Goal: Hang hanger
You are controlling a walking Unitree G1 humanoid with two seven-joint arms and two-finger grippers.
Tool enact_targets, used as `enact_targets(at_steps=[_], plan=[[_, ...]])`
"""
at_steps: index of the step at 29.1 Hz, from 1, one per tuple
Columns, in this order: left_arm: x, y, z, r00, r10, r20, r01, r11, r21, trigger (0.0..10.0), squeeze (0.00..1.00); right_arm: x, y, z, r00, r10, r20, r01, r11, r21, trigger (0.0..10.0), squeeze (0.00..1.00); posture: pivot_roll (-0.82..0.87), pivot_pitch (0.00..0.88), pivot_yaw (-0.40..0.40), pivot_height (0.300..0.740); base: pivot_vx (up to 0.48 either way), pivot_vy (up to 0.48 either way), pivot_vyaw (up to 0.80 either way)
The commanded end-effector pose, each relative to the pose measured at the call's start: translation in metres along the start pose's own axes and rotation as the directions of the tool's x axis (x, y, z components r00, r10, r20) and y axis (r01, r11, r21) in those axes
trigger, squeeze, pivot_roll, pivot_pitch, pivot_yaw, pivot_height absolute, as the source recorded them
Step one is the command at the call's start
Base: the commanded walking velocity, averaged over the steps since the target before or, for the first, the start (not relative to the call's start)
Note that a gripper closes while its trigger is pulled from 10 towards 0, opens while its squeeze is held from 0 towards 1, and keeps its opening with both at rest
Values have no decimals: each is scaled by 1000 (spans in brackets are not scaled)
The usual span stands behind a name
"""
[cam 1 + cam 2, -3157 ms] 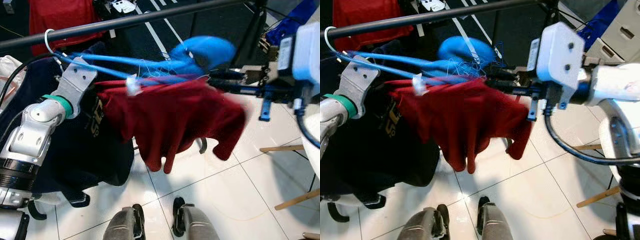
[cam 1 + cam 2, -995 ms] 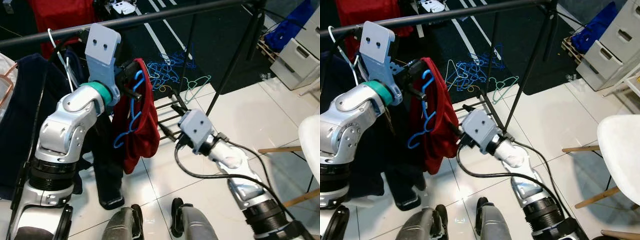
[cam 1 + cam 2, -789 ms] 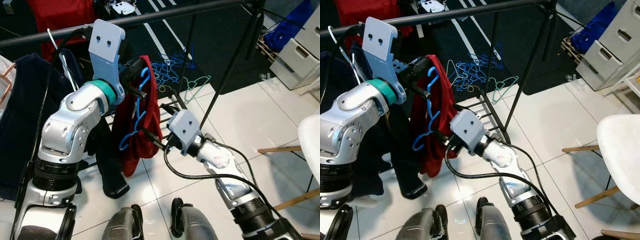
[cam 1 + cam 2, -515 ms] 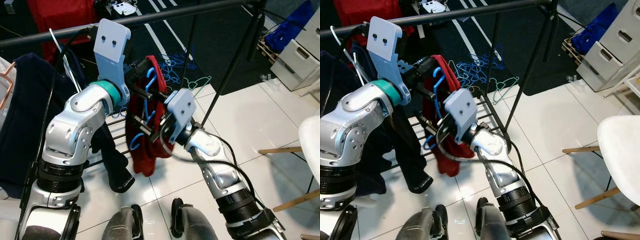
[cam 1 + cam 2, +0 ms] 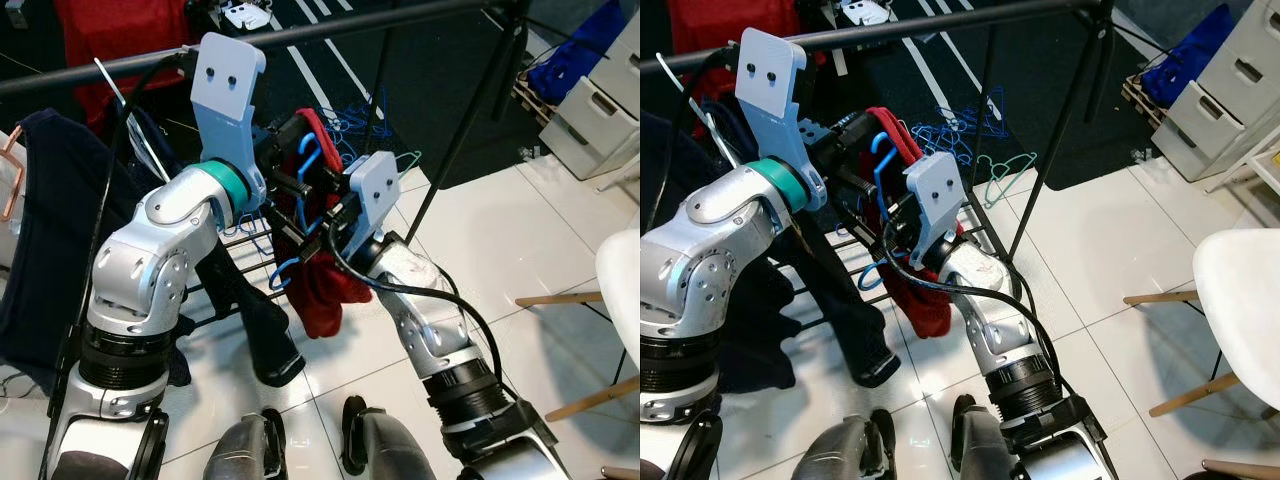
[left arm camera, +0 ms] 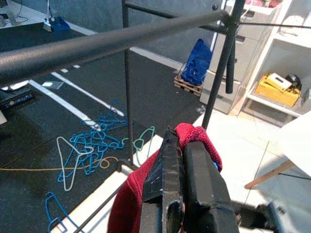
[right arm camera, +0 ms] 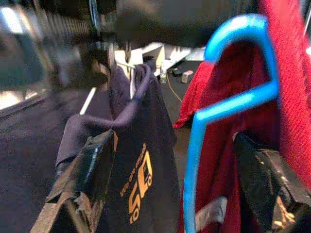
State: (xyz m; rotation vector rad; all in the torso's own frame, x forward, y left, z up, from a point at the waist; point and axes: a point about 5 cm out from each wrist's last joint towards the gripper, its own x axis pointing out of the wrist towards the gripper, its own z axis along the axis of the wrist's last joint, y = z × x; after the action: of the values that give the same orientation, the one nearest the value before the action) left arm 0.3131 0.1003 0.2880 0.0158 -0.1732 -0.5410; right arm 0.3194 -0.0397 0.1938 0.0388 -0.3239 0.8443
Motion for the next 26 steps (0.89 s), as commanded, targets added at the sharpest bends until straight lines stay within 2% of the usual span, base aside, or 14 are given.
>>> enact_targets(at_steps=[1, 2, 4, 5, 6, 11, 20, 22, 23, 24, 25, 26], plan=[[-1, -2, 10, 999, -16, 38, 15, 1000, 5, 10000, 0, 1, 2, -2, 1000, 13, -5, -13, 1000, -3, 8588, 0, -124, 146, 58, 740, 0, 0, 0], [-1, -4, 12, 999, -19, 42, 19, 1000, 0, 10000, 0, 0, 5, -6, 999, 35, -25, -35, 999, 3, 3569, 0, -124, 147, 59, 740, 0, 0, 0], [-1, -4, 12, 999, -19, 42, 19, 1000, 0, 10000, 0, 0, 5, -6, 999, 35, -25, -35, 999, 3, 3569, 0, -124, 147, 59, 740, 0, 0, 0], [0, -4, 14, 999, -23, 48, 23, 1000, -6, 10000, 0, -1, 6, -12, 997, 46, -57, -46, 999, 4, 0, 0, -123, 149, 60, 740, 0, 0, 0], [0, -5, 16, 998, -27, 55, 28, 1000, -13, 10000, 0, -3, 7, -18, 994, 56, -95, -56, 998, 4, 0, 0, -123, 149, 61, 740, 0, 0, 0], [0, -7, 20, 997, -36, 66, 37, 999, -23, 10000, 0, -4, 7, -25, 986, 79, -144, -78, 997, 15, 0, 0, -123, 149, 61, 740, 0, 0, 0], [-1, -8, 23, 996, -43, 77, 45, 999, -30, 10000, 0, -2, 4, -25, 982, 97, -162, -91, 995, 41, 0, 0, -120, 152, 57, 740, 0, 0, 0], [-2, -8, 24, 996, -44, 80, 47, 998, -33, 10000, 0, 0, 1, -24, 982, 91, -163, -82, 995, 61, 0, 0, -121, 152, 57, 740, 0, 0, 0], [-2, -9, 25, 996, -45, 80, 48, 998, -36, 10000, 0, 1, -3, -24, 983, 78, -165, -60, 993, 106, 0, 0, -124, 155, 55, 740, 0, 0, 0], [-2, -9, 25, 996, -45, 80, 48, 998, -36, 10000, 0, 1, -3, -24, 983, 78, -165, -60, 993, 106, 0, 0, -124, 155, 55, 740, 0, 0, 0], [-2, -9, 25, 996, -46, 81, 49, 998, -39, 10000, 0, 1, -8, -22, 986, 56, -160, -29, 986, 167, 0, 0, -125, 156, 55, 740, 0, 0, 0], [-2, -9, 25, 996, -46, 81, 49, 998, -39, 10000, 0, 1, -8, -22, 986, 56, -160, -29, 986, 167, 0, 0, -125, 156, 55, 740, 0, 0, 0]])
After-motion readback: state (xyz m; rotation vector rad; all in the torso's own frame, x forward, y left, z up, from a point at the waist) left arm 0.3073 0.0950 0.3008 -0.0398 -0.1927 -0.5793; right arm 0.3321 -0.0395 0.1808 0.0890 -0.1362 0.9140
